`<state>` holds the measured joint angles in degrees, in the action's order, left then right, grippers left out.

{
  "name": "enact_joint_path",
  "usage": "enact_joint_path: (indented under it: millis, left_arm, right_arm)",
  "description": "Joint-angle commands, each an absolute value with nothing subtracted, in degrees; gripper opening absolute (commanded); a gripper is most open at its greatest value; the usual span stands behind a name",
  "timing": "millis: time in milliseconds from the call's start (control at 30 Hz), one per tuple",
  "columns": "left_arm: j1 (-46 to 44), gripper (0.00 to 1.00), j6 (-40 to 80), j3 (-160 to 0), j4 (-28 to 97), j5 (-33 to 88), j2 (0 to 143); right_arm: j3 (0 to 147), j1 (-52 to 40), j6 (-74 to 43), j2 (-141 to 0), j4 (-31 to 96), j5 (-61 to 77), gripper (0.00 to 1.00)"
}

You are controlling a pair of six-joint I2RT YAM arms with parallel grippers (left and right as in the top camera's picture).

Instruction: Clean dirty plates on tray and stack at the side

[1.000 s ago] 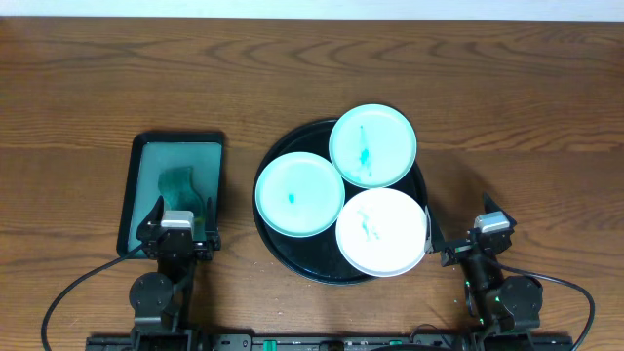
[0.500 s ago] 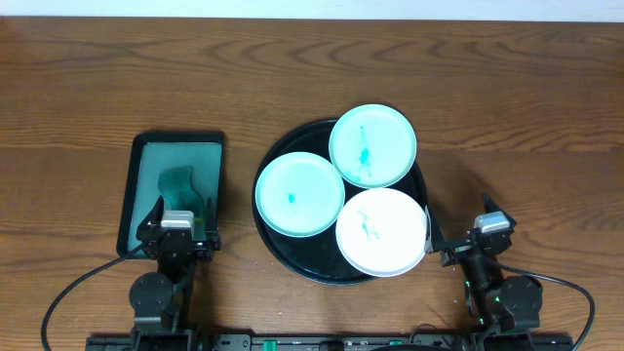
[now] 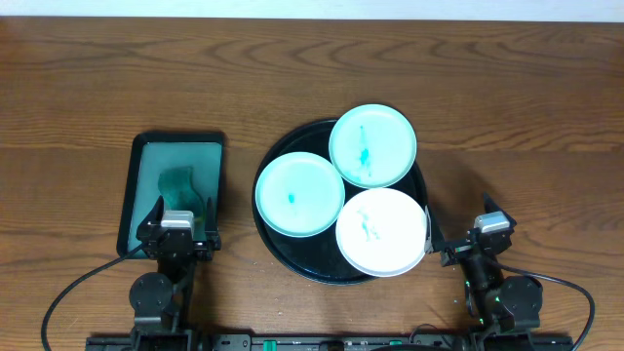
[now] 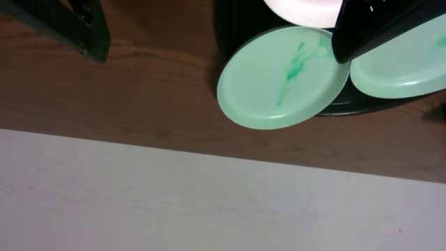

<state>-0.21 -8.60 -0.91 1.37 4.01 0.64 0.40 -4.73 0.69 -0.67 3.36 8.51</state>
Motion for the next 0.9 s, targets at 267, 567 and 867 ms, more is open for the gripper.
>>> enact_joint_path:
  millis: [267,567,867]
  left_arm:
    - [0.1,0.82,3.3,-0.2,3.4,6.9,4.6]
    - [0.1,0.81,14.7,-4.4,6.3,14.6,14.0]
    - [0.1,0.81,12.2,-30.4,23.3,12.4,40.6]
  right_arm:
    - [0.3,-5.3,1.4,-0.4,3.6,8.4,0.99]
    - [0.3,-5.3,1.4,-0.4,3.6,8.4,0.99]
    - [0.3,-5.3,1.4,-0.4,3.6,8.4,0.99]
